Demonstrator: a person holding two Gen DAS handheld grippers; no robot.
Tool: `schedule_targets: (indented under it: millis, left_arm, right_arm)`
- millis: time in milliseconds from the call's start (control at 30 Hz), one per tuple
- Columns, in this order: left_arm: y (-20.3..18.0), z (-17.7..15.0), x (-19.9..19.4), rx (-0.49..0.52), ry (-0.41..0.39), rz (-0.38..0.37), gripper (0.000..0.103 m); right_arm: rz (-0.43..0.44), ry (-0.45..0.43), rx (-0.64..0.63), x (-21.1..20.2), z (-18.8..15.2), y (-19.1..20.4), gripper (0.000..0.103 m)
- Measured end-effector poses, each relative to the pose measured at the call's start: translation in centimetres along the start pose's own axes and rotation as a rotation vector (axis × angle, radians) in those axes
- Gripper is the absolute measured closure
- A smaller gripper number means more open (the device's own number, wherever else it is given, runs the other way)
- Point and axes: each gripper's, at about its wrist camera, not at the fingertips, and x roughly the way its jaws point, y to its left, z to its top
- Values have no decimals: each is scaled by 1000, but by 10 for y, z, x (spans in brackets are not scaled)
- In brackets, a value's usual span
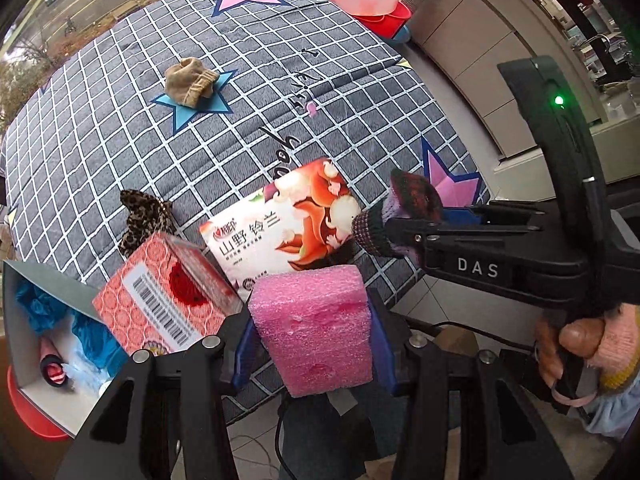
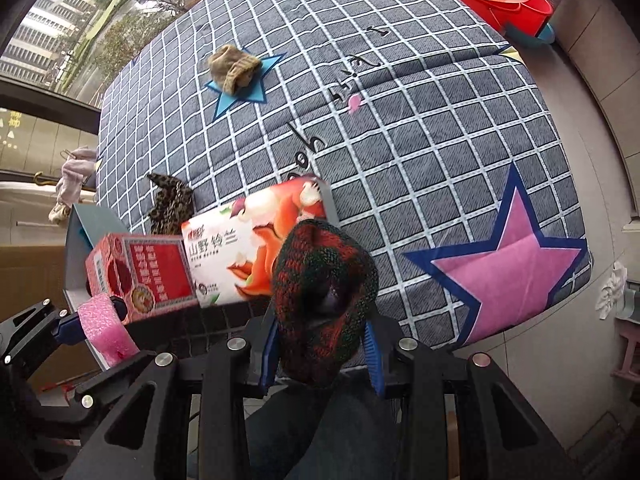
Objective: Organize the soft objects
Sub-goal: 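Lift the pink sponge and knit hat and carry them over the white box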
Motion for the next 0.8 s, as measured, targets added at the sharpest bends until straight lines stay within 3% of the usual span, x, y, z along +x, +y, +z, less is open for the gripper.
schedule_targets:
  millis: [400,800]
  left_arm:
    - [15,-36,-17,-17,-41,-1,51]
    - [48,-76,-41,-95,-89,7,51]
  right_arm:
    - [1,30,-100,2,-31,42,66]
    - [38,74,-270,7,-57,101,66]
